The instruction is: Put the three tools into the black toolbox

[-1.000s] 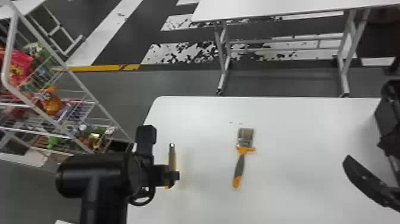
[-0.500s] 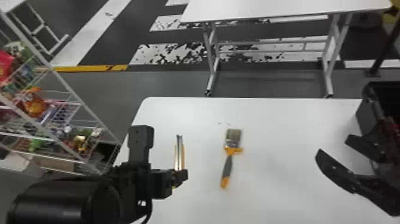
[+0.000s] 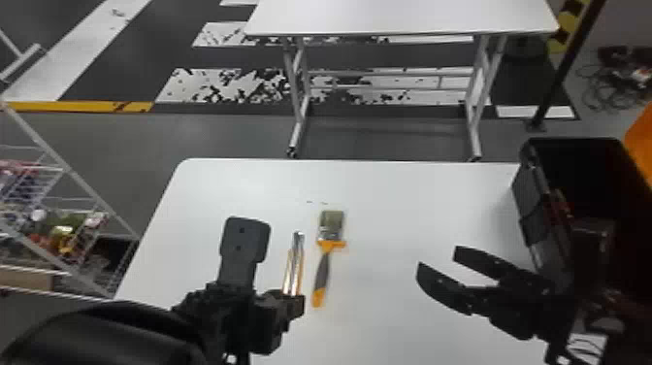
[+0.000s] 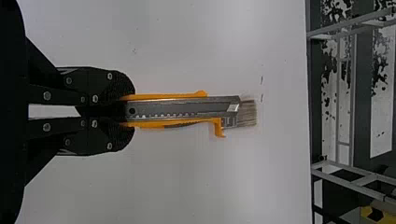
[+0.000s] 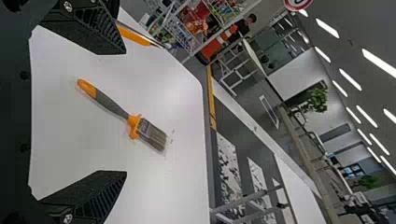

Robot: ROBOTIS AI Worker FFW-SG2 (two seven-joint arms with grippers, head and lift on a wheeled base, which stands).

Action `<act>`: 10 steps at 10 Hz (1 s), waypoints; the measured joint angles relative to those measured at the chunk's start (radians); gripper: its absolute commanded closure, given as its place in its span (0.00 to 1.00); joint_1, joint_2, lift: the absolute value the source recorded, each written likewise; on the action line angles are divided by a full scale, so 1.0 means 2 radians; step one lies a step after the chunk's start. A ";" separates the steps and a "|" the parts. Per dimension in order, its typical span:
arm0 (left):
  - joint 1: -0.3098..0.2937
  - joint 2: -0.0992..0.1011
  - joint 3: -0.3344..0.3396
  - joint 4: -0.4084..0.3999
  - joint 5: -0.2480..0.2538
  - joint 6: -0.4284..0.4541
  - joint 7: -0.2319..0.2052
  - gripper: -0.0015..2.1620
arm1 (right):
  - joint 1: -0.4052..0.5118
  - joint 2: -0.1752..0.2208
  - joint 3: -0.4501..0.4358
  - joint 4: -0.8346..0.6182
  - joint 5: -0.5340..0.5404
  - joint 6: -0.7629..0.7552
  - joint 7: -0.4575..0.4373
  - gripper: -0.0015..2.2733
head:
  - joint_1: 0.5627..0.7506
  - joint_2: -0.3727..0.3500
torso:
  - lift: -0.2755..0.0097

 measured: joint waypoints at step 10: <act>0.005 0.005 -0.163 0.003 -0.110 0.000 0.019 0.96 | -0.062 0.017 0.046 0.001 -0.021 0.146 0.000 0.04 | 0.70 0.73 | 0.79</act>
